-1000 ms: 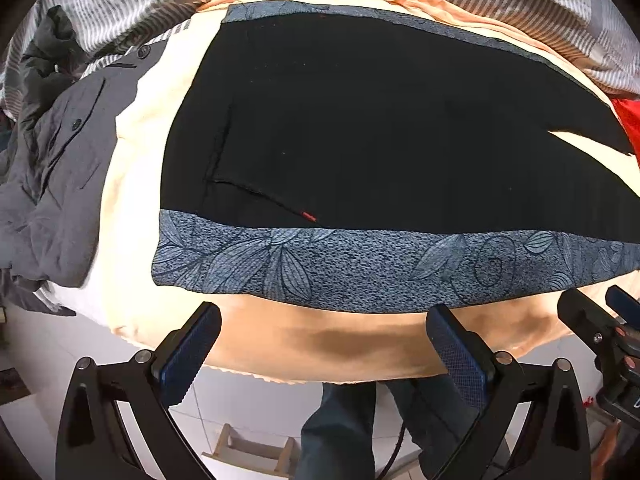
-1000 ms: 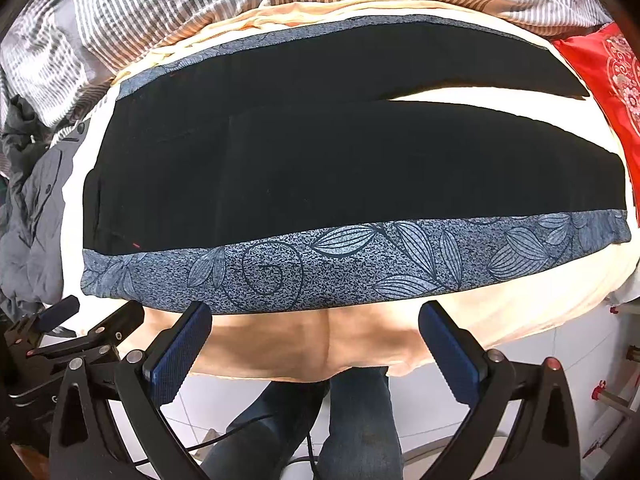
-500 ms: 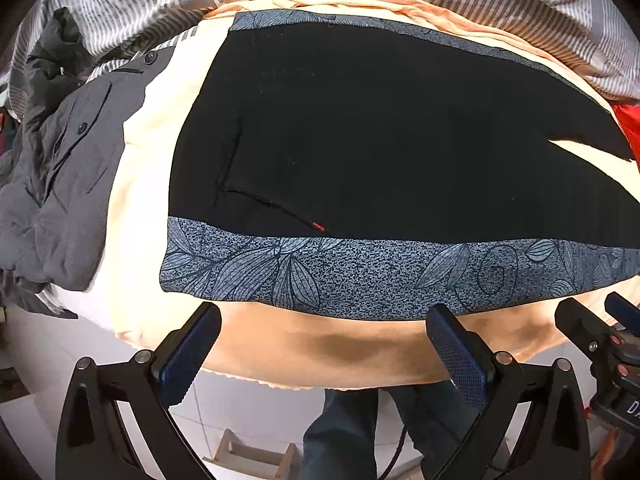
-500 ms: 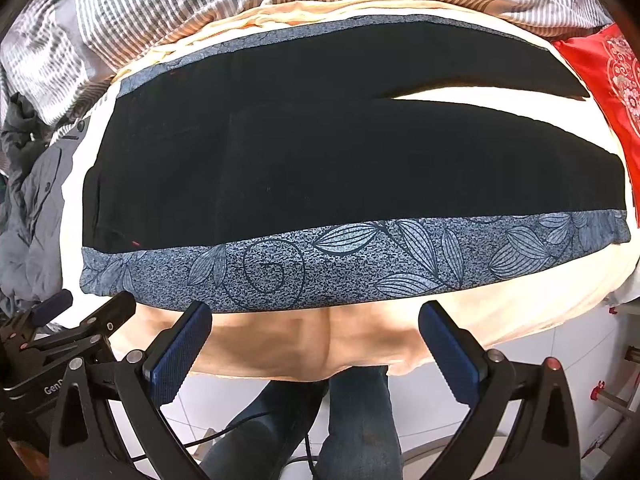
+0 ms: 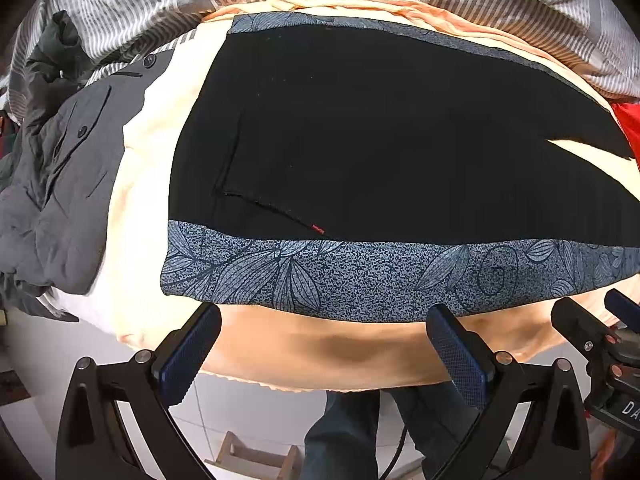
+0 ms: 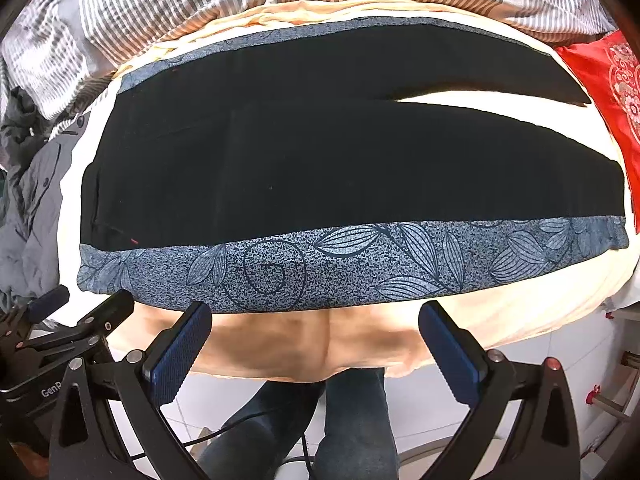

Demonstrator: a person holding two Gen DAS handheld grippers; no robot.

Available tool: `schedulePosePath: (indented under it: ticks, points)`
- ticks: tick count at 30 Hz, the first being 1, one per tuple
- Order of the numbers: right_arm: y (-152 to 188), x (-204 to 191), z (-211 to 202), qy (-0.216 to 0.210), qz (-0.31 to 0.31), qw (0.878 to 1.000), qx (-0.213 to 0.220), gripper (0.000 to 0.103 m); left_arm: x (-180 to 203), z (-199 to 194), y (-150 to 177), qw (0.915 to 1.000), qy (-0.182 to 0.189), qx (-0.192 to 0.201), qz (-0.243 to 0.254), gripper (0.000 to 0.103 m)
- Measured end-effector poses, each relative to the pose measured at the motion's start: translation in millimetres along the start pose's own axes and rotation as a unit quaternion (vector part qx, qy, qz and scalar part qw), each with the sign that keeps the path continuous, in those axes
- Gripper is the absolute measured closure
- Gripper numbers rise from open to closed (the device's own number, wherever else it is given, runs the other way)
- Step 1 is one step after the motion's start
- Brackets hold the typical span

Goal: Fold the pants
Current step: 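Position both grippers open above the leaf-patterned waistband of the black trousers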

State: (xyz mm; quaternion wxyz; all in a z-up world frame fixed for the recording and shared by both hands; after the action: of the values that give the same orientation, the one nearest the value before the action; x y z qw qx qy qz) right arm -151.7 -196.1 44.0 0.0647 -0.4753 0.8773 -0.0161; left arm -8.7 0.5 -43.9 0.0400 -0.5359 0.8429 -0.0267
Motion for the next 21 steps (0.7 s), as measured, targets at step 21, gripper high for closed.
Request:
schedulePosePath:
  ticks: [21]
  points:
    - [-5.0, -2.6, 1.2, 0.003, -0.007, 1.000, -0.001, 0.000, -4.4, 2.7, -3.0, 1.0000, -0.001, -0.002, -0.001, 0.000]
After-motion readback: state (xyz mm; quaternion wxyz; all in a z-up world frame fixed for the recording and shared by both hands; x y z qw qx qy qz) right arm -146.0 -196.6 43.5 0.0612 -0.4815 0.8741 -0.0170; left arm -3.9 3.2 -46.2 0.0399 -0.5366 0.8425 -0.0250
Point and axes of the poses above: each gripper's, at about its wrist camera, not at the fingertips, and z roughly the way its jaws point, x to its right, y to its underside, the point moved 4 cm from there along z, roughly the way its jaws point
